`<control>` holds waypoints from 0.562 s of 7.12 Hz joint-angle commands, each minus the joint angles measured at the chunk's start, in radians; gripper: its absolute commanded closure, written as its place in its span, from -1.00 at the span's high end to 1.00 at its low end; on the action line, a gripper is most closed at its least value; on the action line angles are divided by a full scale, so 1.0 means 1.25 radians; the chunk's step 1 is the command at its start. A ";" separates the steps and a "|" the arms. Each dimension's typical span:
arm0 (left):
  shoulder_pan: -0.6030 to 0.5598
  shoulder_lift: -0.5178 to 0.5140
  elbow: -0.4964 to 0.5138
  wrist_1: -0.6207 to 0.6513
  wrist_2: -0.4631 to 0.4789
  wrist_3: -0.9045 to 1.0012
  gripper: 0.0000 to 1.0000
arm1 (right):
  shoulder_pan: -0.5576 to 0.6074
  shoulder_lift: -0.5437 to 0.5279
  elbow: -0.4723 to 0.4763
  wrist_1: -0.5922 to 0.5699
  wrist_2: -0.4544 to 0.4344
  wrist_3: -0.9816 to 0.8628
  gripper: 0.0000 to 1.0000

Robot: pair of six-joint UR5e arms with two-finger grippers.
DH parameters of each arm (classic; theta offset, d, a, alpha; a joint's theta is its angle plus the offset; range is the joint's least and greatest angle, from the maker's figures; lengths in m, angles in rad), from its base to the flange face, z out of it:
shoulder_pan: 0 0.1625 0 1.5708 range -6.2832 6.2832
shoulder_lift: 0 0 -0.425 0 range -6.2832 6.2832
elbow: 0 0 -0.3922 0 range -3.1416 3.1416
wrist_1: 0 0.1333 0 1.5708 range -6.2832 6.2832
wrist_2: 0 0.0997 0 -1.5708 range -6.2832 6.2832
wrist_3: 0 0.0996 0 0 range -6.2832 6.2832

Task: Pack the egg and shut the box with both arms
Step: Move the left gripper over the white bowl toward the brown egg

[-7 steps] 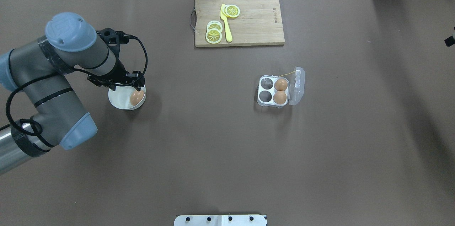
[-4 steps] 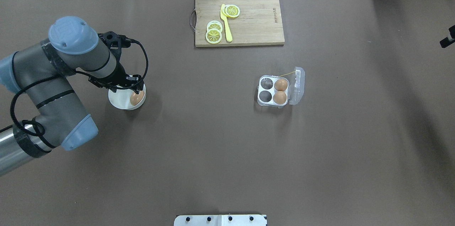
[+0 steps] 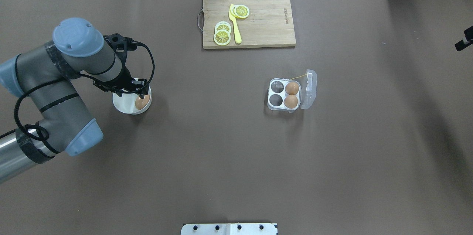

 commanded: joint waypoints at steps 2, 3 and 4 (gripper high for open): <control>0.000 -0.002 0.015 -0.002 0.000 0.000 0.43 | -0.002 0.000 -0.001 0.000 0.000 0.000 1.00; 0.001 -0.004 0.015 -0.003 0.000 -0.001 0.43 | -0.003 0.000 -0.001 0.000 0.000 0.000 1.00; 0.001 -0.008 0.015 -0.003 0.000 -0.002 0.44 | -0.002 -0.001 -0.002 0.000 0.000 0.000 1.00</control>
